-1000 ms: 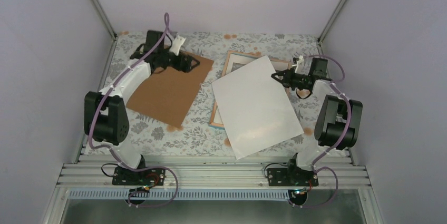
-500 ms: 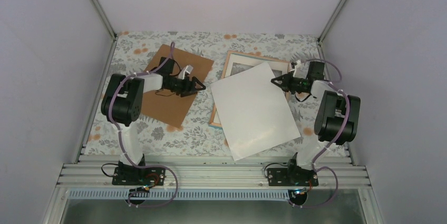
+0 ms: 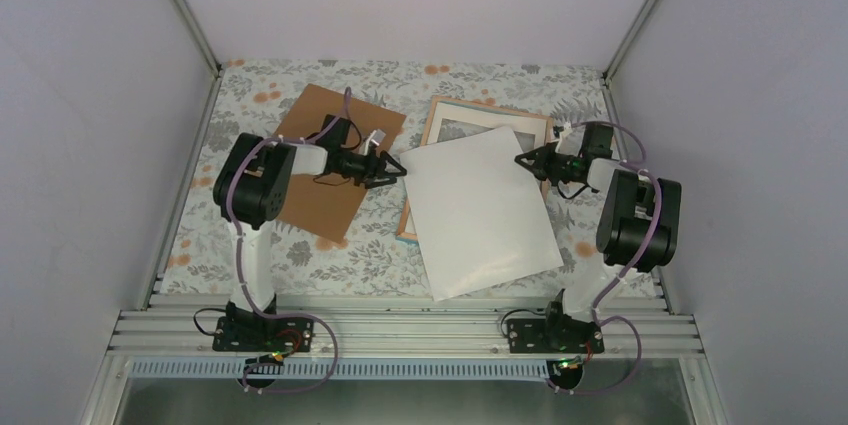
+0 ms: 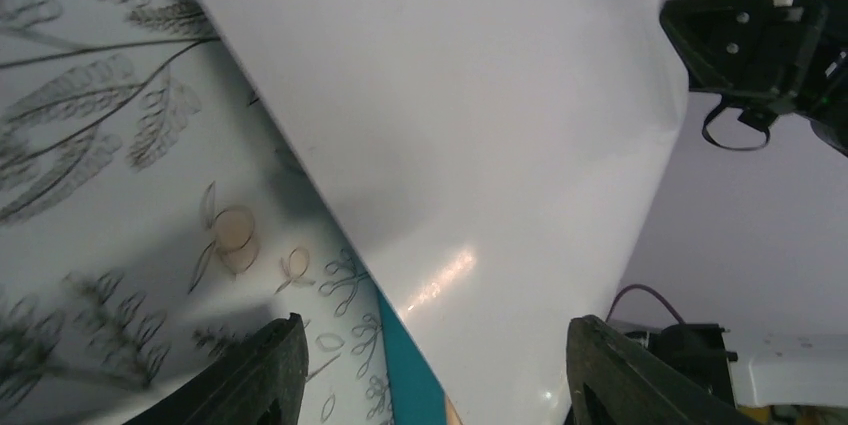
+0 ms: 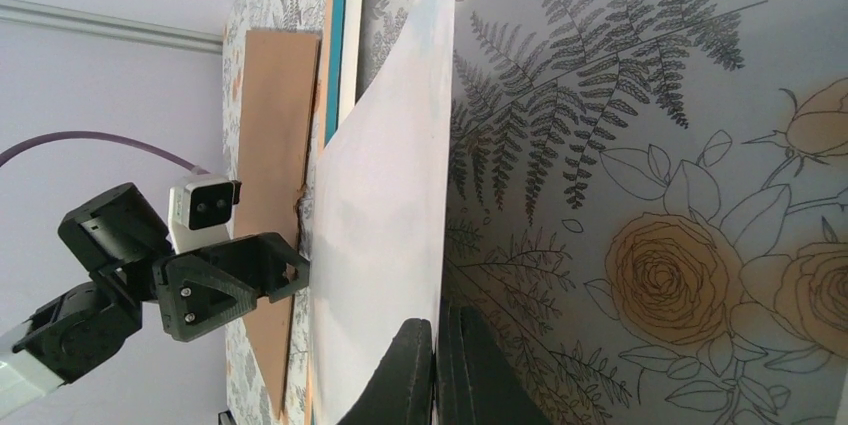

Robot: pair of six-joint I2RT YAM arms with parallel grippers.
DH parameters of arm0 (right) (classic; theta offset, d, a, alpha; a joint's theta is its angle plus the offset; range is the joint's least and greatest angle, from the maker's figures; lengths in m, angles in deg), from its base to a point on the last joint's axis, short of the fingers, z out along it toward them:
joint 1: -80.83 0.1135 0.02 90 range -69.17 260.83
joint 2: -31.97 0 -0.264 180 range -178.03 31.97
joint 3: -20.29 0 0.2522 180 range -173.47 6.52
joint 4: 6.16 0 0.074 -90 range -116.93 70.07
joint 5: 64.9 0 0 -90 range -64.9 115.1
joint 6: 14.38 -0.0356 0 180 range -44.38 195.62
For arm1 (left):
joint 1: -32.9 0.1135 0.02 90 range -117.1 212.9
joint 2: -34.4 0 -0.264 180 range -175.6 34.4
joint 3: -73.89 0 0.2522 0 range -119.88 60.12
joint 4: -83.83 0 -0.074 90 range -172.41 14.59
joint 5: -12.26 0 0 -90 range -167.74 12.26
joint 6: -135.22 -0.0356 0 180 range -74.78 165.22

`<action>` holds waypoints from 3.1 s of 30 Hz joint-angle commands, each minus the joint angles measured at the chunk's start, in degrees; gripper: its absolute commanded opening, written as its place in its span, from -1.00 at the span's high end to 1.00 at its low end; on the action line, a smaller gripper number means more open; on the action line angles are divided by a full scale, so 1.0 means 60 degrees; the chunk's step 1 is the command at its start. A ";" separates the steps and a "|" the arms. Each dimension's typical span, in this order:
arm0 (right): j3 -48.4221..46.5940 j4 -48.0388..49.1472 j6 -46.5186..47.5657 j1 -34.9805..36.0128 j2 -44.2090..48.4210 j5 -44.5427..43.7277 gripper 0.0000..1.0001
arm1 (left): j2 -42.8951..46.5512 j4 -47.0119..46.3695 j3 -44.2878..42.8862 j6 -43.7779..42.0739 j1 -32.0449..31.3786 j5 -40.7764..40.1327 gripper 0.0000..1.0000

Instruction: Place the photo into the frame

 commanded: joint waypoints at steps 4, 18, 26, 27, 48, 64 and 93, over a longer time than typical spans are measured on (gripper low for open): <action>0.0154 0.0379 -0.0180 -0.0069 -0.0087 0.0041 0.92 | -0.0783 -0.0293 -0.0554 0.0311 -0.0158 -0.0024 0.02; 0.0412 0.0693 -0.0301 -0.0069 -0.0046 -0.0004 0.92 | -0.0731 -0.1860 -0.0592 0.1260 -0.0260 0.0322 0.54; 0.0311 0.0606 -0.0191 -0.0068 0.0006 -0.0015 0.92 | -0.0646 -0.1393 -0.1333 0.0753 -0.0262 -0.0095 0.79; 0.0310 0.0619 -0.0170 -0.0072 0.0061 -0.0023 0.92 | -0.0675 -0.1286 -0.1475 0.0661 -0.0249 -0.0115 0.81; -0.0257 0.1002 0.0781 -0.0055 -0.0001 -0.0855 0.92 | -0.3031 0.2494 -0.6721 -0.2166 -0.0412 -0.1924 0.95; -0.1218 0.0718 0.1046 -0.0056 -0.0602 -0.2112 0.92 | -0.3521 0.3463 -0.8404 -0.3494 -0.0329 -0.3688 -0.24; -0.0556 0.2542 -0.1038 -0.0027 -0.0853 -0.2458 0.92 | -0.2788 0.3200 -0.7281 -0.3507 0.0194 -0.3736 -0.43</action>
